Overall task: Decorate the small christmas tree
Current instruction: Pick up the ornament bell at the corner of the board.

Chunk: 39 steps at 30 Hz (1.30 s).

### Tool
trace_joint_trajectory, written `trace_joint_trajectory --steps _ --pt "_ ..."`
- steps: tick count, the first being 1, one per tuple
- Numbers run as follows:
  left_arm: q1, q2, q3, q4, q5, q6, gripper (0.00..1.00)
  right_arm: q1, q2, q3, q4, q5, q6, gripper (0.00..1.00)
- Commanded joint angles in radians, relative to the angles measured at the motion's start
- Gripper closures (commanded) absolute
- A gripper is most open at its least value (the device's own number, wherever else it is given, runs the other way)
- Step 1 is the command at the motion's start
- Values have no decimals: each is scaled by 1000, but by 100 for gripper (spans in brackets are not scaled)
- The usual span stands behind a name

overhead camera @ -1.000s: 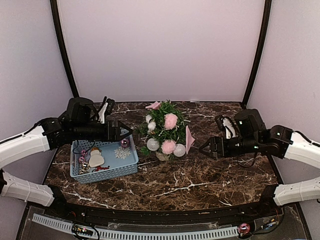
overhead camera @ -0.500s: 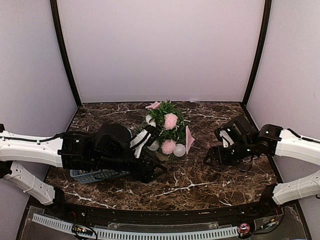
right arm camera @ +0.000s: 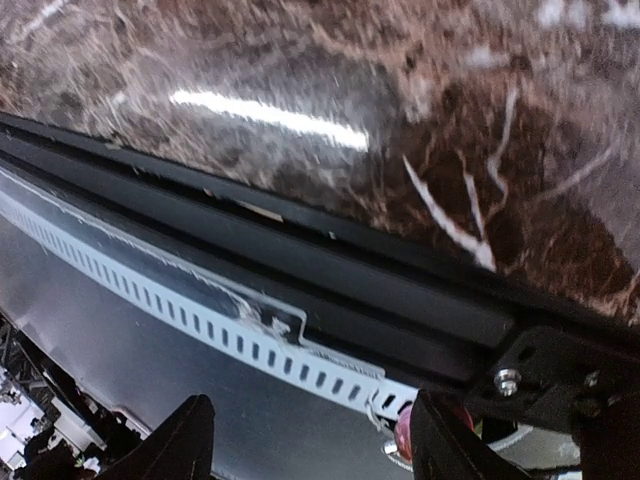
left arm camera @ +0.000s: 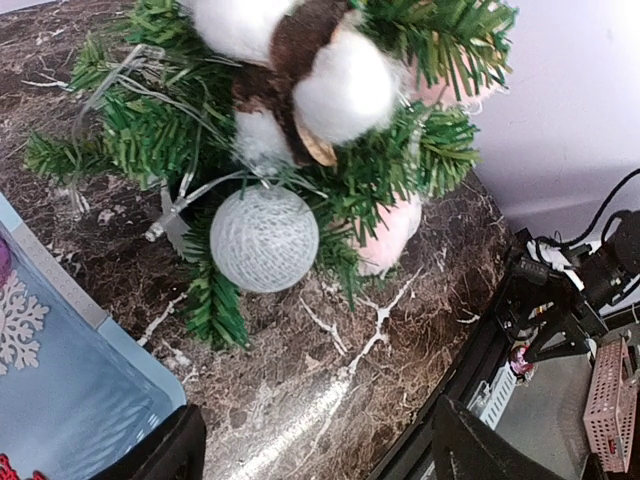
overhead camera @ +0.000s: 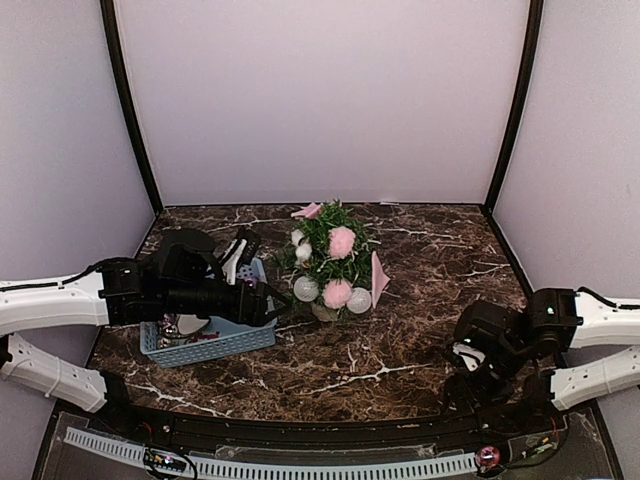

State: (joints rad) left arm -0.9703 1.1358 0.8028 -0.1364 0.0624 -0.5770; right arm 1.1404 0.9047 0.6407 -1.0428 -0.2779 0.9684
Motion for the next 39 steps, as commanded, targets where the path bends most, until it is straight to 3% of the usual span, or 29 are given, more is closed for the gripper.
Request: trace_joint_trajectory --steps 1,7,10,21,25,39 --pt "80 -20 -18 -9 116 23 20 69 1 4 -147 -103 99 35" --pt "188 13 -45 39 241 66 20 237 88 -47 -85 -275 141 38" --pt "222 24 -45 48 278 92 20 306 164 -76 -71 -280 153 38" --pt "332 55 -60 88 398 124 20 309 156 -114 -84 -95 303 33" --pt "339 59 -53 97 417 125 20 308 173 -64 -178 10 301 31" --pt "351 14 -63 63 407 123 19 311 218 -191 -40 -20 275 34"
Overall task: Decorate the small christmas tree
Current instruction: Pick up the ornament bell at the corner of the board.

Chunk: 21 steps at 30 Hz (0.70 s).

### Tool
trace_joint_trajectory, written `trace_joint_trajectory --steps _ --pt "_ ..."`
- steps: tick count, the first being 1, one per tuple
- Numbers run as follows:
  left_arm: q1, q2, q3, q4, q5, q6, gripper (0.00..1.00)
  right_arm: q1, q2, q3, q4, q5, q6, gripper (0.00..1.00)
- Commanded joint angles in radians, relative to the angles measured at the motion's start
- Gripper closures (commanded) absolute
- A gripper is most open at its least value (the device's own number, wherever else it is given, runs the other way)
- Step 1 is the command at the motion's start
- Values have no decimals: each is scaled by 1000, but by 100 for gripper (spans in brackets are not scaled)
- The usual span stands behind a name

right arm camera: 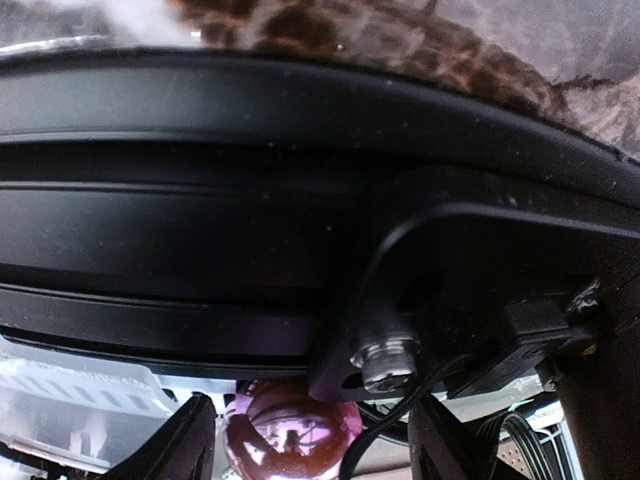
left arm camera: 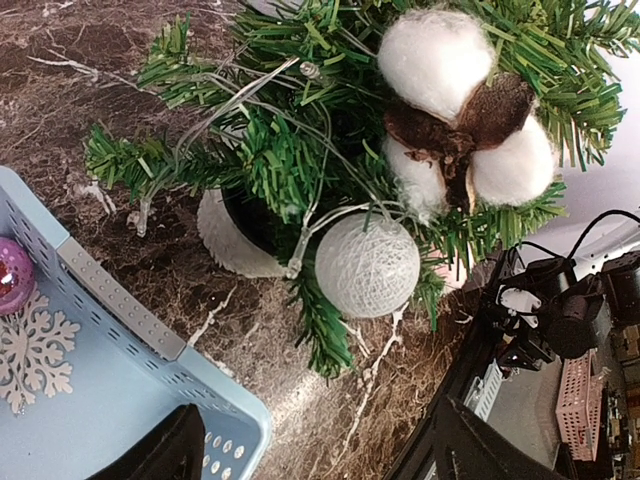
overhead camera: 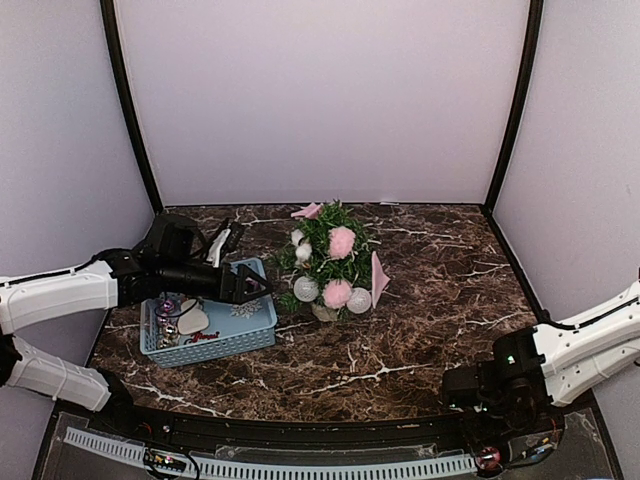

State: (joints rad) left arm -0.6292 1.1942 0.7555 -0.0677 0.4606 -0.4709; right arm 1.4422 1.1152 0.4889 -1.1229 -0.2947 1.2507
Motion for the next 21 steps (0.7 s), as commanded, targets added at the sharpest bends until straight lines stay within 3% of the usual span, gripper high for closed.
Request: trace_joint_trajectory --steps 1,10,17,21 --pt "11 -47 -17 -9 6 16 19 9 6 -45 52 -6 -7 35" --pt "17 -61 -21 -22 1 14 19 51 32 -88 200 -122 3 36" --pt "19 -55 -13 -22 -1 17 19 60 21 -44 148 -103 -1 53" --pt "21 -53 -8 -22 -1 16 19 59 -35 29 101 -79 40 55"
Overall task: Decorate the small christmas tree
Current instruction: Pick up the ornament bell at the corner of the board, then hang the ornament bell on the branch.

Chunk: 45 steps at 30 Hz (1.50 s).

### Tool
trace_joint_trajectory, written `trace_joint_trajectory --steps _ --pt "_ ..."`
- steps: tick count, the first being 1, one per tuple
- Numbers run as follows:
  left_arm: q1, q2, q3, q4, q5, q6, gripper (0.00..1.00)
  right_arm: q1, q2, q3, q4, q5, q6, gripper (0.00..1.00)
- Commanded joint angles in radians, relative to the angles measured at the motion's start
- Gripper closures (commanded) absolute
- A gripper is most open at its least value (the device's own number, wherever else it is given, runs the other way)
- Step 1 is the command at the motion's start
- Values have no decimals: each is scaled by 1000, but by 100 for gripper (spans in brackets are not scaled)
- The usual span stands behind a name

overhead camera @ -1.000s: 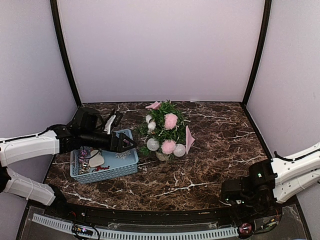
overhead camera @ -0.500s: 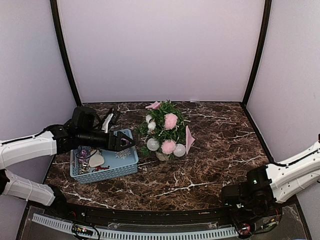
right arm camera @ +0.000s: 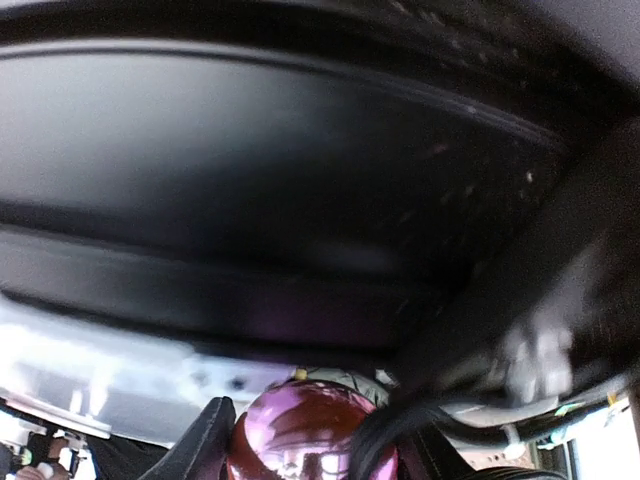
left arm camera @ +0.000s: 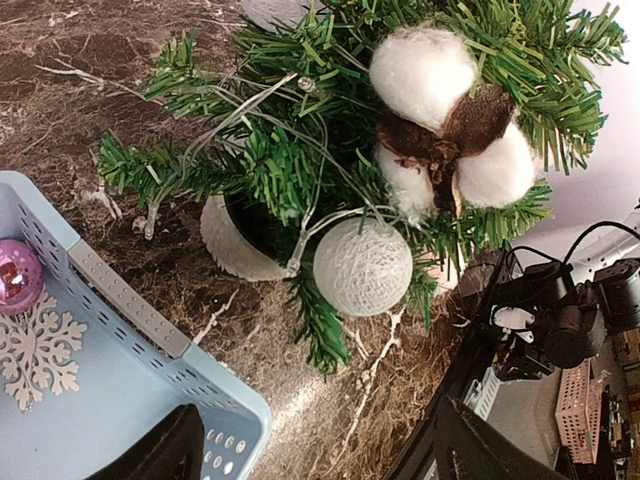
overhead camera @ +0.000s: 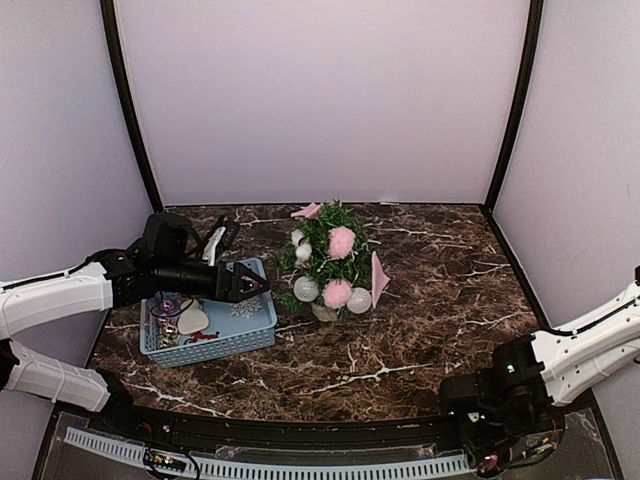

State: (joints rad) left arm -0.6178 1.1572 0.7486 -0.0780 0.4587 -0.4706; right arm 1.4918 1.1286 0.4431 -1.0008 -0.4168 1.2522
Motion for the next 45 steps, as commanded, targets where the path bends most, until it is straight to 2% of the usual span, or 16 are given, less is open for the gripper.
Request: trace_joint_trajectory --steps 1,6,10,15,19,23,29,33,36,40,45 --pt "10 -15 0 -13 -1 15 19 5 -59 99 -25 56 49 56" --pt "16 -12 6 -16 -2 8 19 -72 -67 241 -49 127 30 56" --pt "20 -24 12 -30 -20 6 19 -190 -20 360 -33 259 -78 56" --pt "25 -63 12 -19 -43 -19 19 -373 36 481 129 426 -287 57" --pt "26 -124 -4 48 -34 -22 19 -433 46 597 292 608 -444 57" --pt "26 -178 -30 173 8 -26 18 -479 27 686 455 682 -595 56" --pt "26 -204 -28 329 108 -40 18 -490 -13 726 727 649 -763 55" --pt "8 -191 1 438 159 -55 19 -492 6 743 843 585 -766 54" --pt "-38 -167 42 455 112 -25 19 -492 22 737 898 573 -746 54" --pt "-177 -97 106 464 14 34 19 -492 34 721 988 491 -698 54" --pt "-232 17 144 606 35 2 19 -493 45 736 1040 359 -678 53"
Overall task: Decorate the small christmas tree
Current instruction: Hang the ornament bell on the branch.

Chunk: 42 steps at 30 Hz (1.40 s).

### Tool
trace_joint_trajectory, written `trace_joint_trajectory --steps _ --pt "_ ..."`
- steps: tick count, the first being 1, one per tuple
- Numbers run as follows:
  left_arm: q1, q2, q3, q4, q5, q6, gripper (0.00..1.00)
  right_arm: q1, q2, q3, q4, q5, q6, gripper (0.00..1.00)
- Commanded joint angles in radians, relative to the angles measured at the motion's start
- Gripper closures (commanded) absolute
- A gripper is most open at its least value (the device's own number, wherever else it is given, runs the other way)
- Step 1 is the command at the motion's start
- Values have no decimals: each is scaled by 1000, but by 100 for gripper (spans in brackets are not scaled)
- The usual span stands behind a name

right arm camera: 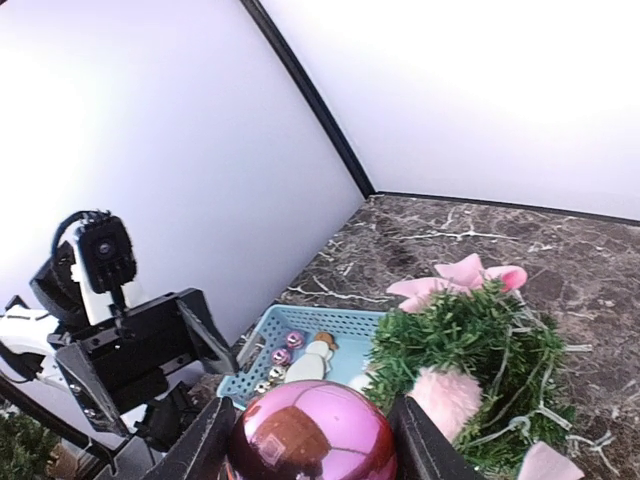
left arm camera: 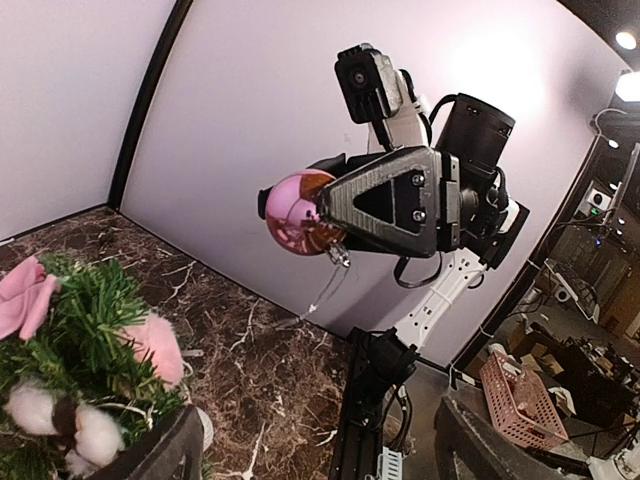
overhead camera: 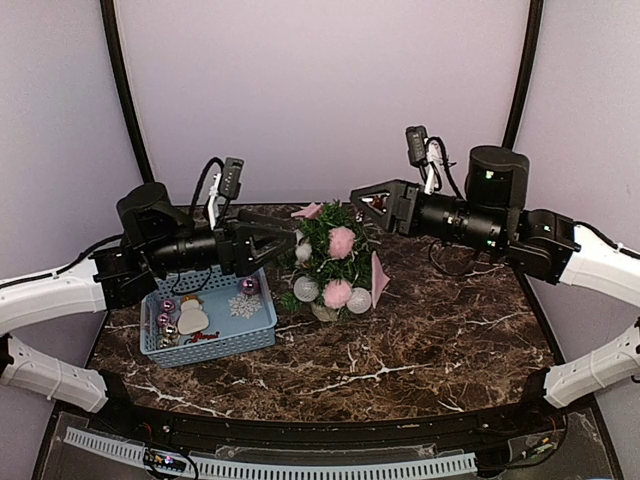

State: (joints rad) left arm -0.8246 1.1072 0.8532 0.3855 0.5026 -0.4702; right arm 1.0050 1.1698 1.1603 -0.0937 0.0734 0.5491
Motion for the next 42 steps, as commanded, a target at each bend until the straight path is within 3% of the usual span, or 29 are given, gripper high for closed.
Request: trace_joint_trajectory --steps 1,13,18,22,27,33,37,42 --pt "-37 99 56 155 3 -6 19 -5 8 23 143 -157 30 53" --pt "-109 231 204 195 94 0 22 -5 45 42 255 -287 72 53" --pt "-126 261 211 217 136 -14 47 -5 49 58 244 -284 66 53" --pt "-132 279 207 210 148 -27 57 -5 48 56 244 -284 68 53" --pt "-143 293 195 225 158 -38 78 -5 43 48 246 -274 71 53" --pt "-143 247 154 232 82 -25 98 -5 30 31 235 -247 68 54" --pt "-144 187 128 138 -3 16 100 -6 24 20 197 -153 68 54" --pt "-133 106 110 -101 -150 37 100 -5 56 13 182 -41 69 54"
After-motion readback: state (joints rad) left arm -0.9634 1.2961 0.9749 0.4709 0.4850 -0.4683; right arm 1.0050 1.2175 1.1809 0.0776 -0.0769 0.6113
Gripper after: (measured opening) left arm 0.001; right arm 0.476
